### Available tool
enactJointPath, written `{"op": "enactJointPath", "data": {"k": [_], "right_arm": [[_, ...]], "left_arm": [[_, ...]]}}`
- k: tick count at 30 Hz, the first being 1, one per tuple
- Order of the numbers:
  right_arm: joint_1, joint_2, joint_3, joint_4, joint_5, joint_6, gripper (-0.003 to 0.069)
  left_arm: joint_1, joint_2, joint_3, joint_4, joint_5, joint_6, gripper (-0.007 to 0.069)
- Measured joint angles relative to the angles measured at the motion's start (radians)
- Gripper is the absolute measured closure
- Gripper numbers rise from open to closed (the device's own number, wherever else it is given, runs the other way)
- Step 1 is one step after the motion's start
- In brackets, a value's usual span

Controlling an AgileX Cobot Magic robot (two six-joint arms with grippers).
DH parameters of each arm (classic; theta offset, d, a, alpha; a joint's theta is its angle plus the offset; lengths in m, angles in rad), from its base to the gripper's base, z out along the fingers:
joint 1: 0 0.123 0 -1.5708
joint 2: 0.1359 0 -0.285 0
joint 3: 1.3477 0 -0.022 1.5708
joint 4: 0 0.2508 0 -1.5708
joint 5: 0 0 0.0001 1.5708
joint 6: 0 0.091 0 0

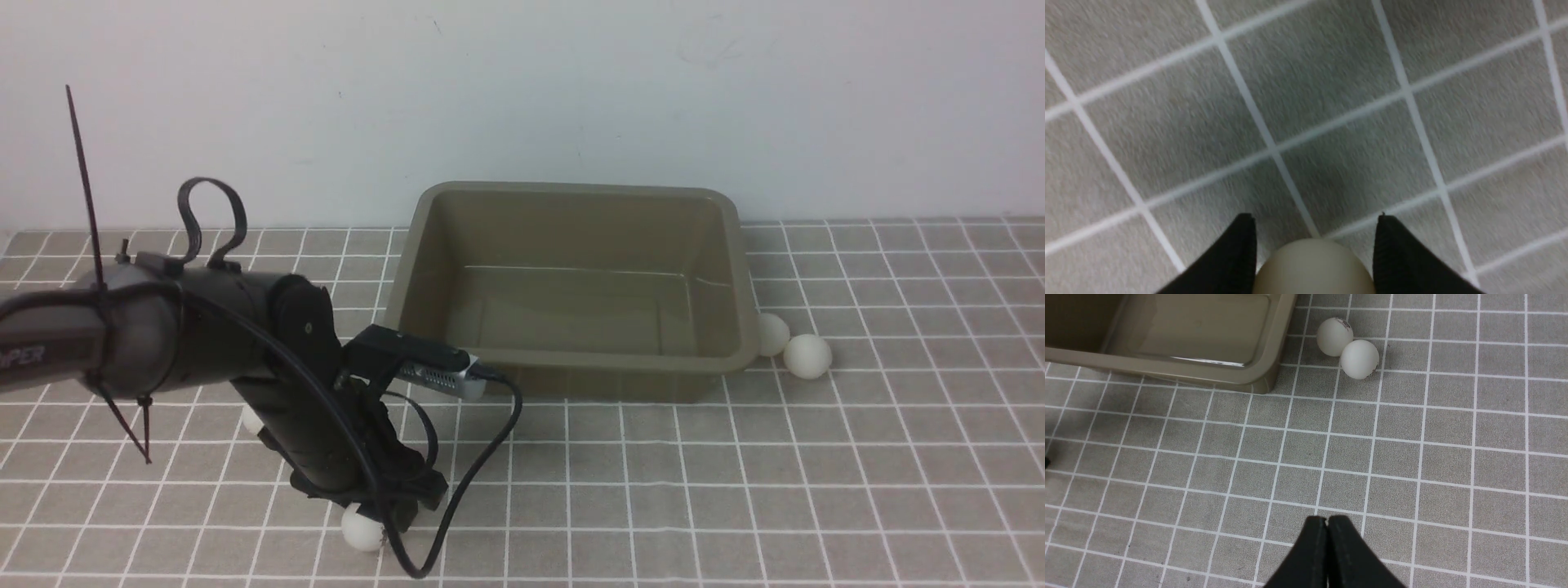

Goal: Put the table tennis balls into the box on the grey coffee tablecloth.
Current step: 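Reach for and grasp a ping pong ball on the table beside the basket, then drop the ball into the bin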

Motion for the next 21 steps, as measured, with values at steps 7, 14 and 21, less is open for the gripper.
{"op": "enactJointPath", "data": {"k": [7, 14, 21], "right_arm": [[0.0, 0.0, 0.0, 0.0, -0.001, 0.006, 0.0673], [0.0, 0.0, 0.006, -0.001, -0.005, 0.003, 0.0673], [0.0, 0.0, 0.051, 0.0, -0.028, 0.003, 0.0673]], "left_arm": [[-0.002, -0.082, -0.258, -0.043, 0.08, -0.001, 0.0291], [-0.007, 0.017, -0.533, -0.048, 0.059, 0.002, 0.0291], [-0.008, 0.246, -0.727, -0.033, 0.128, -0.067, 0.0284]]}}
